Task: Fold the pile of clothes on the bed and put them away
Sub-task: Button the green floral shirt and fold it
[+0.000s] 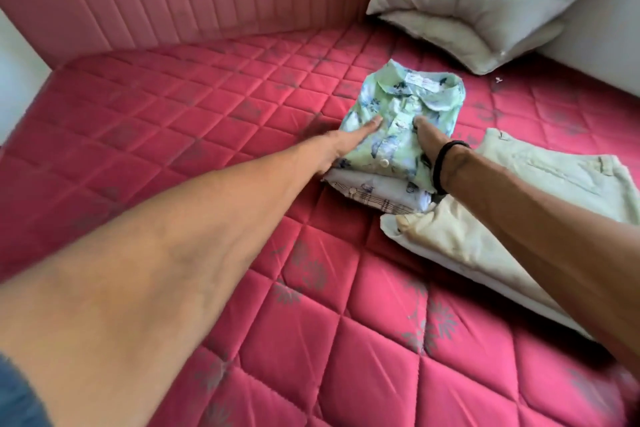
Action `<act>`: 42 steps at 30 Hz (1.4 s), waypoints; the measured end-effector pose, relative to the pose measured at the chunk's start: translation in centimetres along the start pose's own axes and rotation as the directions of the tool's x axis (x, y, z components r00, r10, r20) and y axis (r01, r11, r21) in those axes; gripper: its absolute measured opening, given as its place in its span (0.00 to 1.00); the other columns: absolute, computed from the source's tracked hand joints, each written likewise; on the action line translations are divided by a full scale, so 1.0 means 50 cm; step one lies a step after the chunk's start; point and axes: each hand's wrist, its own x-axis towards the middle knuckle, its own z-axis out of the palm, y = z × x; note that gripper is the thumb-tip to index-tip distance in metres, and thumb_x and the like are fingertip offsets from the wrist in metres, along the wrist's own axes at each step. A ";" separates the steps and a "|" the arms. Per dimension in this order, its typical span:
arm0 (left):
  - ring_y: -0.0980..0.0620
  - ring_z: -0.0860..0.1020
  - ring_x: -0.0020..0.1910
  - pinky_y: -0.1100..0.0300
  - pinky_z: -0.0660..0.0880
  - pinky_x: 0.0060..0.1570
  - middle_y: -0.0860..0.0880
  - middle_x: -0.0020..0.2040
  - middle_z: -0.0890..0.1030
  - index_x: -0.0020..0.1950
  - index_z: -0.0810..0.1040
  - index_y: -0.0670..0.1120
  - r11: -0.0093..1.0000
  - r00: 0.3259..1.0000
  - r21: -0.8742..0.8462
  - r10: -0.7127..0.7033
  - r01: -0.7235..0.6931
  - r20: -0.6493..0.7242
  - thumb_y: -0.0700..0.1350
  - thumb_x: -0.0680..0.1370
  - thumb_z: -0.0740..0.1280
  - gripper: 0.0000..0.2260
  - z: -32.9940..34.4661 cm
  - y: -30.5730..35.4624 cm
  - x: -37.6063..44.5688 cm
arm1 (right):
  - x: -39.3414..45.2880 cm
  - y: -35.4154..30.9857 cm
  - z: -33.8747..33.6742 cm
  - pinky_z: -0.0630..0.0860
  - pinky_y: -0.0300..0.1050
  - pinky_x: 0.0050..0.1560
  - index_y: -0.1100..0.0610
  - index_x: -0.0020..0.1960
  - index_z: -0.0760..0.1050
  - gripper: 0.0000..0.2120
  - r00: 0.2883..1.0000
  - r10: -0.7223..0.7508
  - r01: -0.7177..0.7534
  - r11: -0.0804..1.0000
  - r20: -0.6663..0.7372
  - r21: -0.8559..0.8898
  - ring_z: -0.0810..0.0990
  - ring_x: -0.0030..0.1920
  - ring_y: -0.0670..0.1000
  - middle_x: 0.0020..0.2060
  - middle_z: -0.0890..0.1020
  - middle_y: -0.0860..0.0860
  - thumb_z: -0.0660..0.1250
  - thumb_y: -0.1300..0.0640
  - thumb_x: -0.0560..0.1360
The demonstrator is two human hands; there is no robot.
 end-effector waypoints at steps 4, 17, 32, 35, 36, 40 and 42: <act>0.41 0.65 0.78 0.47 0.64 0.73 0.40 0.80 0.63 0.82 0.54 0.38 1.000 0.987 0.018 0.026 -0.024 -0.159 0.72 0.72 0.69 0.53 -0.053 -0.035 -0.071 | -0.119 -0.004 0.045 0.81 0.44 0.43 0.57 0.55 0.82 0.24 0.988 0.013 -0.032 0.992 0.155 0.120 0.85 0.35 0.52 0.39 0.87 0.51 0.59 0.38 0.83; 0.47 0.85 0.53 0.53 0.81 0.60 0.48 0.54 0.87 0.61 0.84 0.49 0.976 0.738 -0.217 -0.128 -0.025 -0.662 0.85 0.40 0.69 0.59 -0.591 -0.384 -0.425 | -0.464 -0.092 0.629 0.82 0.48 0.49 0.57 0.59 0.80 0.32 0.913 -0.118 0.070 0.988 0.391 0.135 0.86 0.46 0.53 0.49 0.86 0.52 0.78 0.34 0.66; 0.43 0.77 0.54 0.51 0.74 0.53 0.43 0.61 0.76 0.72 0.61 0.45 0.894 0.622 -0.425 -0.416 0.143 -0.664 0.76 0.68 0.69 0.46 -0.635 -0.683 -0.610 | -0.686 0.093 0.818 0.82 0.47 0.48 0.61 0.59 0.83 0.24 0.902 -0.149 0.180 0.983 0.405 -0.040 0.85 0.43 0.53 0.48 0.87 0.55 0.79 0.45 0.72; 0.40 0.78 0.60 0.51 0.75 0.55 0.42 0.66 0.75 0.73 0.59 0.47 0.919 0.622 -0.360 -0.378 0.161 -0.686 0.72 0.70 0.71 0.44 -0.659 -0.657 -0.615 | -0.679 0.071 0.795 0.83 0.49 0.44 0.58 0.52 0.82 0.24 0.888 -0.154 0.218 0.971 0.434 -0.102 0.82 0.36 0.51 0.39 0.85 0.52 0.80 0.40 0.69; 0.40 0.77 0.61 0.52 0.74 0.55 0.43 0.67 0.75 0.73 0.60 0.48 0.943 0.598 -0.292 -0.327 0.158 -0.732 0.68 0.72 0.73 0.40 -0.669 -0.648 -0.616 | -0.671 0.067 0.782 0.84 0.52 0.44 0.56 0.50 0.81 0.27 0.888 -0.158 0.229 0.966 0.432 -0.116 0.82 0.35 0.52 0.38 0.84 0.52 0.81 0.37 0.64; 0.46 0.80 0.59 0.47 0.77 0.61 0.51 0.61 0.81 0.64 0.75 0.52 0.982 0.318 0.189 0.188 -0.029 -0.929 0.37 0.77 0.66 0.18 -0.675 -0.585 -0.636 | -0.591 0.063 0.703 0.84 0.62 0.54 0.50 0.53 0.78 0.35 0.903 -0.203 0.295 0.934 0.379 -0.202 0.85 0.48 0.59 0.48 0.86 0.57 0.78 0.30 0.54; 0.48 0.82 0.54 0.50 0.78 0.58 0.54 0.56 0.85 0.57 0.79 0.52 0.940 0.299 0.326 0.341 -0.101 -0.891 0.34 0.74 0.63 0.17 -0.659 -0.529 -0.645 | -0.572 0.043 0.632 0.84 0.62 0.54 0.49 0.58 0.76 0.37 0.916 -0.229 0.313 0.921 0.329 -0.233 0.85 0.53 0.60 0.53 0.85 0.58 0.77 0.32 0.56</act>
